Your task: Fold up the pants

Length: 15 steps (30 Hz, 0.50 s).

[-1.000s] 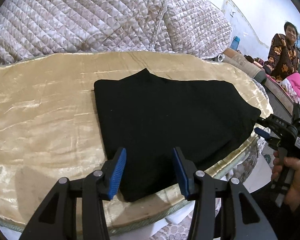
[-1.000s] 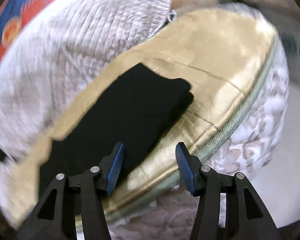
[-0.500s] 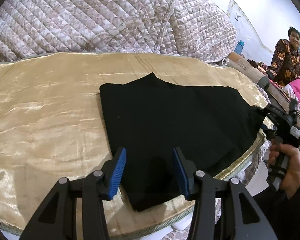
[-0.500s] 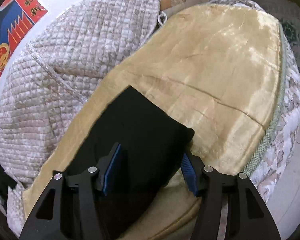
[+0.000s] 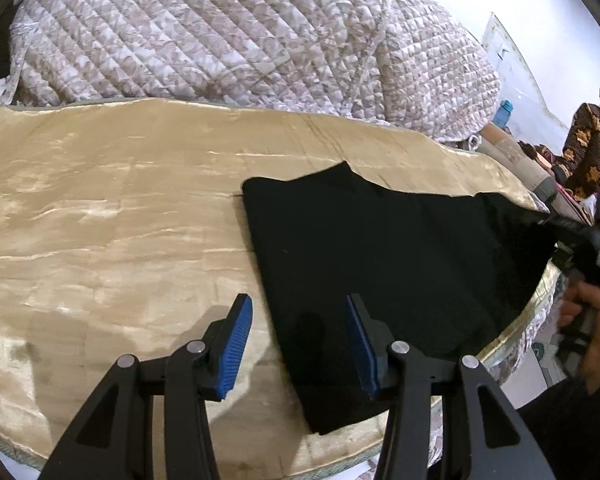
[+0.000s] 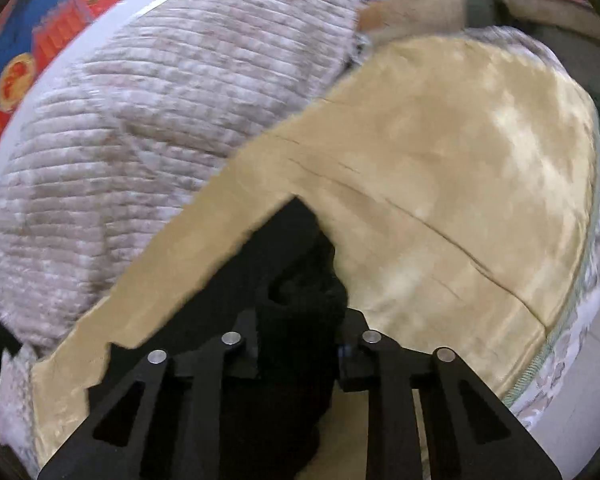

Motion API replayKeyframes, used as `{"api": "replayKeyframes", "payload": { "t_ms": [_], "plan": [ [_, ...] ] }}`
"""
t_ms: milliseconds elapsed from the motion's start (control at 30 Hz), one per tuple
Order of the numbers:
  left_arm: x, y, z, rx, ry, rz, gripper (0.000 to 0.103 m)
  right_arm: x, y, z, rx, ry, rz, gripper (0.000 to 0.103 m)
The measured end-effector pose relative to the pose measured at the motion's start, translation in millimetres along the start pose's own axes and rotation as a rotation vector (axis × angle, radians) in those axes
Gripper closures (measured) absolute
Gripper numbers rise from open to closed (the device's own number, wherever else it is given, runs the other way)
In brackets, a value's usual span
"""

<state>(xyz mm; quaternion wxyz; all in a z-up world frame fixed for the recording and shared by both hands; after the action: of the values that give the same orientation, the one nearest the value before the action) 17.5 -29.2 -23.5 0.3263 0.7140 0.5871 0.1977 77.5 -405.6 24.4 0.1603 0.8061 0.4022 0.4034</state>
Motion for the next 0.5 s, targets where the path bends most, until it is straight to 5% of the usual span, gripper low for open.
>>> {"api": "replayKeyframes", "payload": {
  "t_ms": [267,500],
  "plan": [
    [30.6,4.0,-6.1,-0.001,0.049,-0.071,0.053,117.5,-44.3,-29.3,0.06,0.193,-0.252,0.082],
    [71.3,-7.2,-14.7,0.021,0.108,-0.178,0.053,187.3,-165.1,-15.6,0.229,0.308,-0.507,0.082]
  ]
}}
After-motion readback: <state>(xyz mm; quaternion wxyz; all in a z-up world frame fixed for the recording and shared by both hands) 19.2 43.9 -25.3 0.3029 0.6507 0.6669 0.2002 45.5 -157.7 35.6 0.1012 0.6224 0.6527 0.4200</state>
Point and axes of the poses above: each gripper's, at about its wrist camera, not at the fingertips, and z roughly the way its jaws point, x to its left, y to its top, the point moved 8 cm from there along z, roughly the way its jaws point, and after that the axes turned 13 degrees about z, right-handed, at the moved point
